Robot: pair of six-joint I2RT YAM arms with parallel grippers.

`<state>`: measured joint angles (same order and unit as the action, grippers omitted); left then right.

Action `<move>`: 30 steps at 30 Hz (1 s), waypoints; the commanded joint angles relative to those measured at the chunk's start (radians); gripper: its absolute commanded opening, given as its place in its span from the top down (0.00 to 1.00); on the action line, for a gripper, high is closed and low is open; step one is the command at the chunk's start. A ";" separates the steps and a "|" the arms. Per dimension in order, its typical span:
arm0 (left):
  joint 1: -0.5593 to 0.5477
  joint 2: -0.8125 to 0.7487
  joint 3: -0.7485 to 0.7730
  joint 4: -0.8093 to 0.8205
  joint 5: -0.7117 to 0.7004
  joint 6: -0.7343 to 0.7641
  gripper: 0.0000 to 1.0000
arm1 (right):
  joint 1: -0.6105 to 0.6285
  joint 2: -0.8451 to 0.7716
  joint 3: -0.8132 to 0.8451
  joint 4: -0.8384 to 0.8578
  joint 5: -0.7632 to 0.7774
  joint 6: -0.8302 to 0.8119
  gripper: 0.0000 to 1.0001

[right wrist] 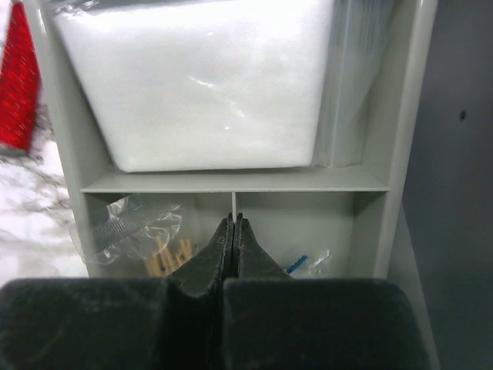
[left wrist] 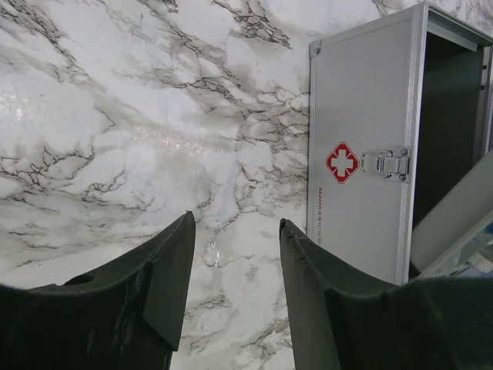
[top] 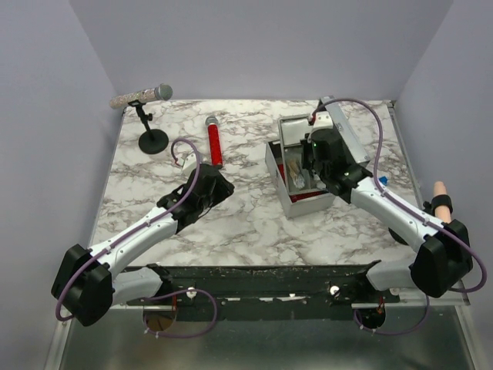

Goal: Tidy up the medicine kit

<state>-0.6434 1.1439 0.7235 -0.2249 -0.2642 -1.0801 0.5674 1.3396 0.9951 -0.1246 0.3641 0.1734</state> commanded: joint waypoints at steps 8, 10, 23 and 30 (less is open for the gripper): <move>0.004 -0.009 -0.018 0.019 0.031 0.000 0.44 | -0.001 0.085 0.284 -0.226 -0.056 0.011 0.99; 0.004 -0.009 -0.013 0.021 0.033 0.006 0.44 | -0.001 0.151 0.391 -0.363 -0.074 0.014 0.99; 0.004 -0.009 -0.009 0.022 0.056 0.029 0.44 | -0.001 0.320 0.763 -0.940 -0.335 -0.037 0.99; 0.002 -0.015 -0.019 0.047 0.065 0.023 0.44 | 0.058 0.311 0.757 -1.062 -0.297 -0.017 0.99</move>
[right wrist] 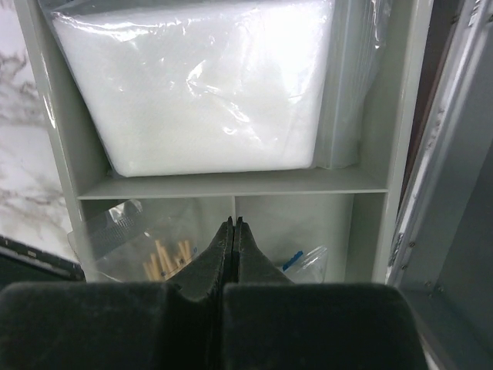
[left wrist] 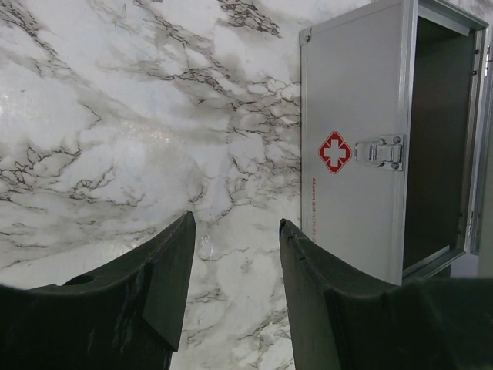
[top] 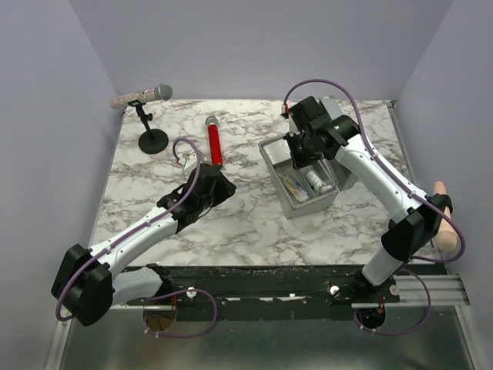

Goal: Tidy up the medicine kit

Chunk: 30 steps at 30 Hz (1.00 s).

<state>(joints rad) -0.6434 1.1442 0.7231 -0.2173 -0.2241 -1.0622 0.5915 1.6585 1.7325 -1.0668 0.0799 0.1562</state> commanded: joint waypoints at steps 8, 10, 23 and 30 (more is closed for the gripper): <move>0.002 -0.035 -0.001 0.061 0.051 0.002 0.44 | 0.031 0.024 0.116 -0.218 0.161 0.063 0.99; 0.004 -0.038 0.019 0.024 0.040 0.011 0.44 | 0.044 -0.050 0.043 -0.170 0.136 0.094 0.99; 0.002 -0.106 -0.054 0.024 0.037 0.004 0.44 | -0.125 0.132 0.102 -0.053 0.127 0.079 0.99; 0.002 -0.077 -0.057 0.042 0.055 0.019 0.44 | -0.136 0.153 0.079 0.036 0.100 0.016 0.99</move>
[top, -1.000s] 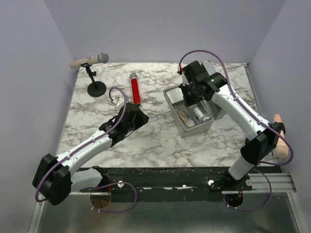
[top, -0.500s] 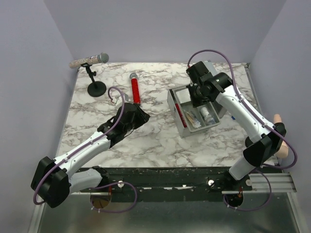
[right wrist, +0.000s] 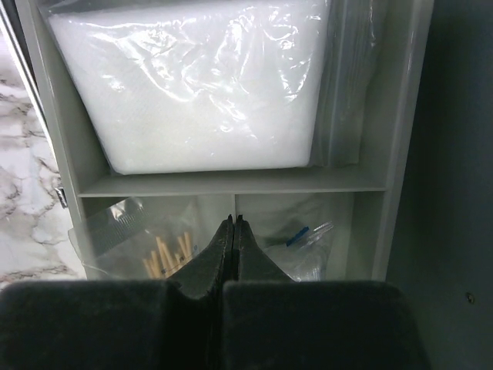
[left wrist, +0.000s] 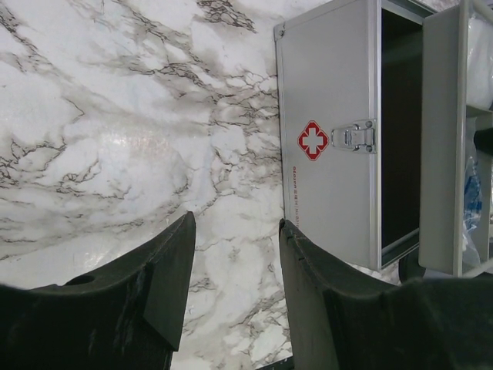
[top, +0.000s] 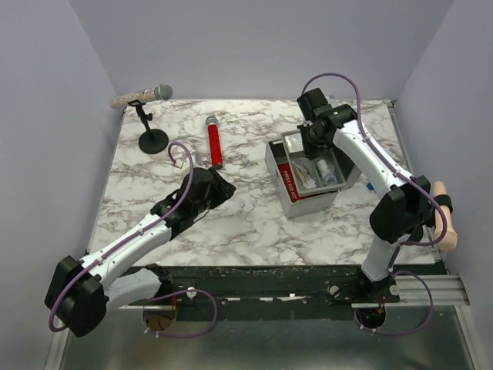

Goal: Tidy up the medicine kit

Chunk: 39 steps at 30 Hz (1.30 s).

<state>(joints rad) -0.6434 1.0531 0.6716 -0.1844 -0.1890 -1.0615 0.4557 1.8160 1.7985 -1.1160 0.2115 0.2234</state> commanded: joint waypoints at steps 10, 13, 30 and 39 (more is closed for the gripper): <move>0.004 0.048 -0.007 0.008 0.028 0.046 0.44 | 0.000 0.039 -0.053 0.159 -0.080 -0.154 0.99; 0.007 0.056 0.000 0.003 0.026 0.057 0.44 | 0.000 0.055 -0.050 0.166 -0.084 -0.163 0.99; 0.013 0.082 0.005 0.002 0.036 0.069 0.44 | 0.000 0.092 -0.071 0.203 -0.169 -0.130 0.99; 0.013 0.094 0.003 0.007 0.043 0.061 0.44 | -0.005 0.056 -0.131 0.251 -0.150 -0.099 0.99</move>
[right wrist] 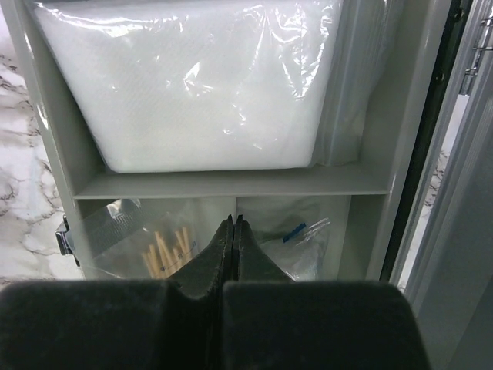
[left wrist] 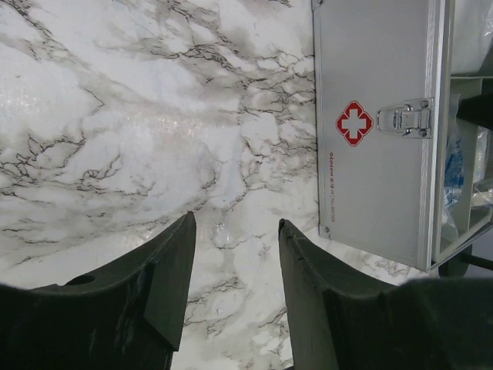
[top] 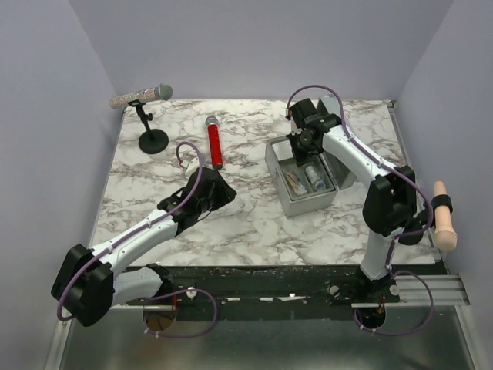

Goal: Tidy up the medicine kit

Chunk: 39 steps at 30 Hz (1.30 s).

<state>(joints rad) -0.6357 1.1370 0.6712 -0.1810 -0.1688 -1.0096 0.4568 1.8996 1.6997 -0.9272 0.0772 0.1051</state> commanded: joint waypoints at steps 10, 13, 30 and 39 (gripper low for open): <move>0.007 0.010 0.005 0.000 0.015 0.022 0.44 | -0.012 -0.014 -0.057 0.065 -0.011 0.031 0.99; 0.007 0.017 0.008 -0.002 0.017 0.022 0.44 | -0.012 -0.017 -0.048 0.038 0.022 0.033 0.99; 0.008 0.017 0.019 -0.008 0.015 0.020 0.44 | -0.012 -0.071 -0.044 0.030 -0.010 0.053 0.98; 0.007 0.017 0.011 -0.009 0.017 0.019 0.44 | -0.012 -0.091 -0.084 0.053 -0.013 0.082 0.72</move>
<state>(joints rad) -0.6338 1.1534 0.6720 -0.1814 -0.1665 -0.9981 0.4496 1.8618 1.6325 -0.8799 0.0834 0.1627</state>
